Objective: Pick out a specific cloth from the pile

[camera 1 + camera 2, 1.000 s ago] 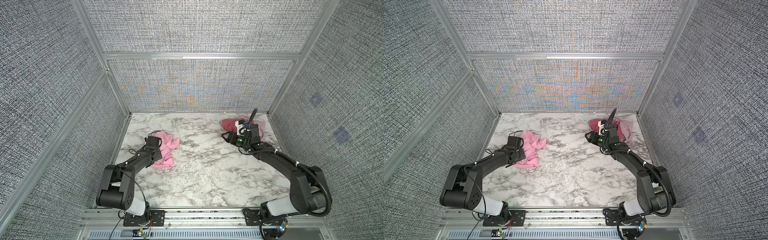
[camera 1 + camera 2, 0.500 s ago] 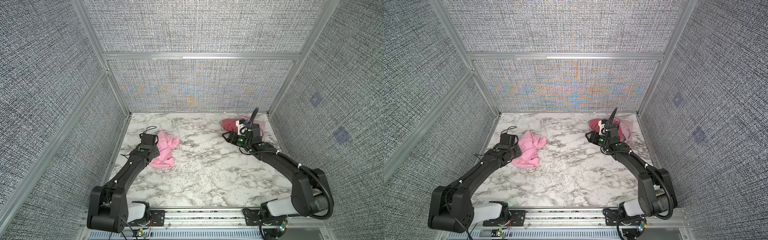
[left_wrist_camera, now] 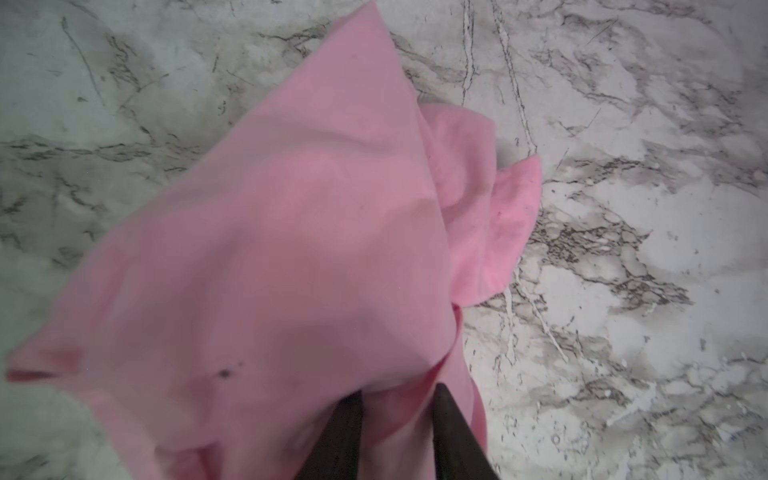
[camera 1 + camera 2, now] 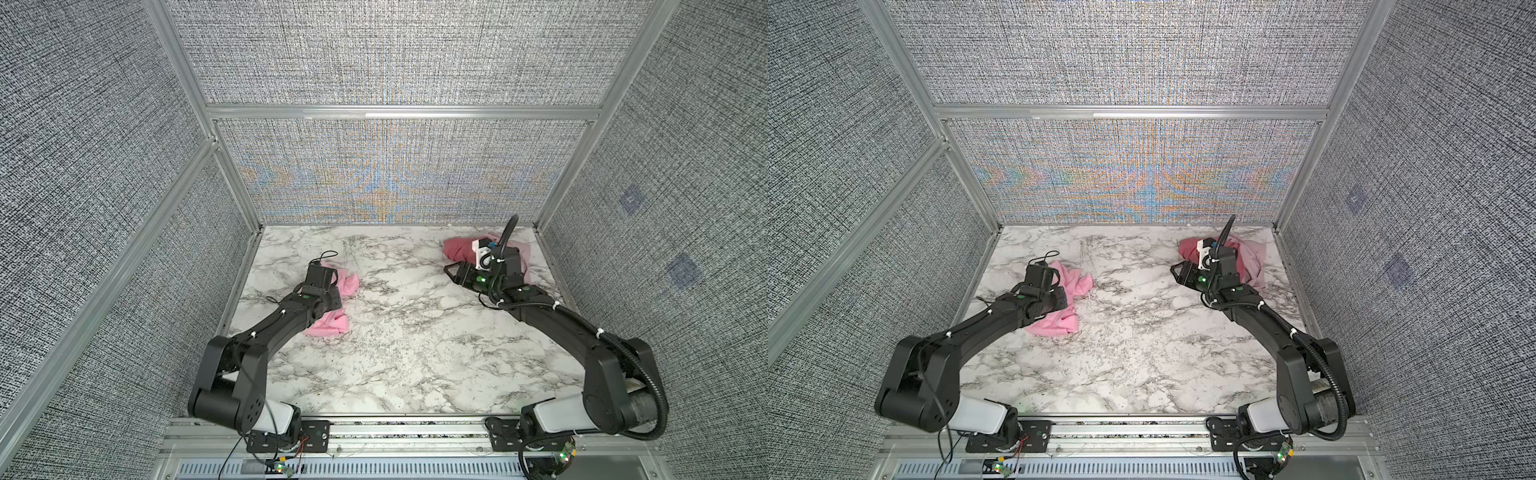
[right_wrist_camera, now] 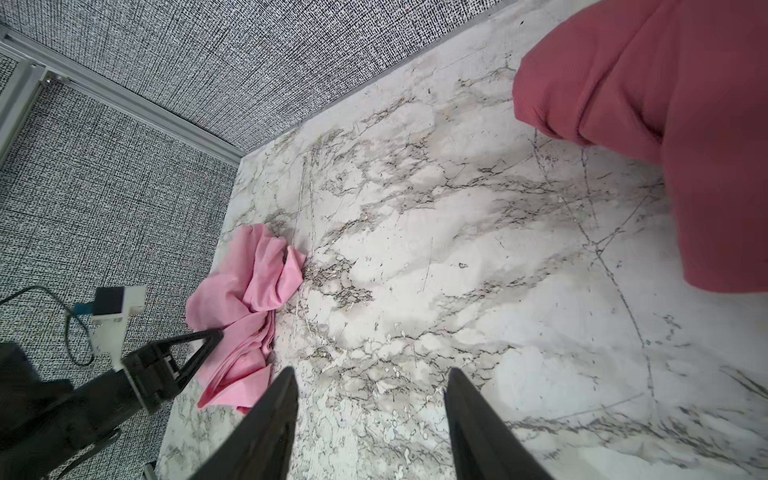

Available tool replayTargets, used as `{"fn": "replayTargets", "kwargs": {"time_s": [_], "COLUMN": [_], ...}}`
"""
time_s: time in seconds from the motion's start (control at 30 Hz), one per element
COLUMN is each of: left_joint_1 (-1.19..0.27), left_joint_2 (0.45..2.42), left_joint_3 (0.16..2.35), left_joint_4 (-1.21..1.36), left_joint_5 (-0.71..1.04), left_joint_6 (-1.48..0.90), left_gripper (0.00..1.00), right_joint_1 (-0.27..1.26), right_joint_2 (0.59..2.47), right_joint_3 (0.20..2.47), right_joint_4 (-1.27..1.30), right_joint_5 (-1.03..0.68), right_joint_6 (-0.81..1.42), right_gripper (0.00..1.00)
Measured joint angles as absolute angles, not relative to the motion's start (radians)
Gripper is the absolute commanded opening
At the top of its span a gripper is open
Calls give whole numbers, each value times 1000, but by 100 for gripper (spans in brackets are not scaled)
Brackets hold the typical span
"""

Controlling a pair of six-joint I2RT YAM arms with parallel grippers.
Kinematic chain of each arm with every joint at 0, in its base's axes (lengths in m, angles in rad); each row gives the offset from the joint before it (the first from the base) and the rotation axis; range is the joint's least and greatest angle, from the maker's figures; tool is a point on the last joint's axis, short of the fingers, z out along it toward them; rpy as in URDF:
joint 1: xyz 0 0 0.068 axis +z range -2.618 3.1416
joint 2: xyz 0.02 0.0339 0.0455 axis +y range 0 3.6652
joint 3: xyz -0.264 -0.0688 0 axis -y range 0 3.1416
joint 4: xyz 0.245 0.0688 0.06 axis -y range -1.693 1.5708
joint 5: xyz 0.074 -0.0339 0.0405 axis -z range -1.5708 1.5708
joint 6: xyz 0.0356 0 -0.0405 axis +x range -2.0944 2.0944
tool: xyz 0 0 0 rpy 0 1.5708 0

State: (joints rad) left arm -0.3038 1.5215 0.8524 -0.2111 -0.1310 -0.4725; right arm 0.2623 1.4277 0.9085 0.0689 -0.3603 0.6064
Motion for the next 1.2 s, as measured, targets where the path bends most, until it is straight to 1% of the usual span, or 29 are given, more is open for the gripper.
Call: {"fn": "replayTargets", "kwargs": {"time_s": [0.23,0.5,0.67,0.8,0.93,1.03,1.13,1.2], "left_joint_1": [-188,-25,22,22,12,-16,-58,-82], "left_joint_2": [1687,1863,1905,1865,1758,1655,1549,1488], "left_joint_3": [931,1113,1180,1162,1103,1048,986,943], "left_joint_4": [-159,-121,-118,-113,-91,-61,-20,19], "left_joint_5": [-128,-67,-42,-14,11,26,24,21], "left_joint_6": [-463,-422,-410,-396,-383,-368,-348,-329], "left_gripper": [32,31,31,33,33,36,42,49], "right_joint_1": [262,266,268,260,236,199,150,117], "right_joint_2": [1423,1422,1434,1432,1381,1317,1248,1208], "right_joint_3": [917,970,976,977,978,973,935,885], "right_joint_4": [31,4,-4,-15,-50,-65,-54,-39], "right_joint_5": [-331,-291,-266,-245,-207,-162,-98,-50], "right_joint_6": [606,603,603,587,543,496,447,417], "right_gripper": [59,59,59,59,61,62,63,69]}}
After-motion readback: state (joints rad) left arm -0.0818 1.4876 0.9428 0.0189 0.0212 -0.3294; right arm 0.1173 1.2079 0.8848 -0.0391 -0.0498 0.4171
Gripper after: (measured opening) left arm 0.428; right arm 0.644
